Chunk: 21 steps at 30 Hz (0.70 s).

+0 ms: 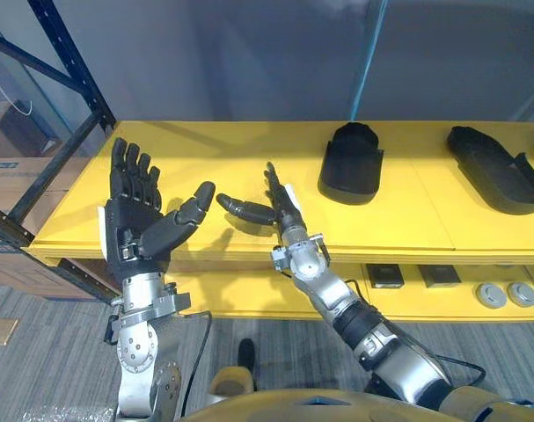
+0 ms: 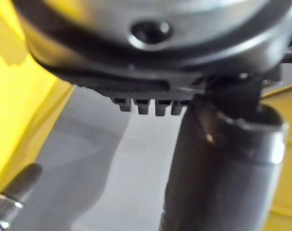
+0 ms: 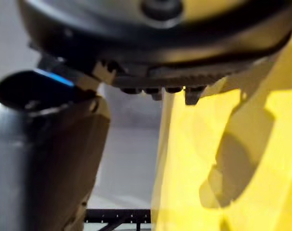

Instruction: Walk over and take three plastic housings, then place them on the shelf

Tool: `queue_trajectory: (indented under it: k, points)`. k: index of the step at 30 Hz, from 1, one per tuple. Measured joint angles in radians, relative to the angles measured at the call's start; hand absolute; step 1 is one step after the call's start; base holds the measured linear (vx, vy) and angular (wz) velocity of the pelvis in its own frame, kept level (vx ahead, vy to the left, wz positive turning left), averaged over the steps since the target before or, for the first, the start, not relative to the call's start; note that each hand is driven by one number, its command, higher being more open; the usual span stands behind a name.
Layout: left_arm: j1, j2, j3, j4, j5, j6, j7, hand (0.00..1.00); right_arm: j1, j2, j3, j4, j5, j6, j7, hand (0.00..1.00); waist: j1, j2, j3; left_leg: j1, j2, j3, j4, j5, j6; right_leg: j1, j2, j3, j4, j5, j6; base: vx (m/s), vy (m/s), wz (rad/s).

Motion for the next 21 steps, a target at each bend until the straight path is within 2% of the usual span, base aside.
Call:
queue_trajectory:
  k: [10,21]
  points:
    - [0.001,0.0,-0.015,0.05,-0.002,-0.018,-0.004,1.0,-0.001,0.028,-0.038,0.068,-0.05,-0.051,-0.175,1.0,0.001,0.005,0.003,-0.001,0.008,0.007,0.0,-0.001,-0.001,-0.007,0.005,0.008,0.001,-0.003,-0.005,-0.01,-0.005,-0.02]
    - [-0.004,0.001,-0.059,0.116,-0.002,-0.033,-0.021,1.0,0.027,0.04,-0.049,0.081,-0.079,-0.104,-0.195,1.0,-0.004,0.005,0.003,-0.002,0.01,0.04,0.0,-0.008,-0.002,-0.03,-0.001,0.04,0.004,-0.001,-0.005,0.0,-0.014,-0.08]
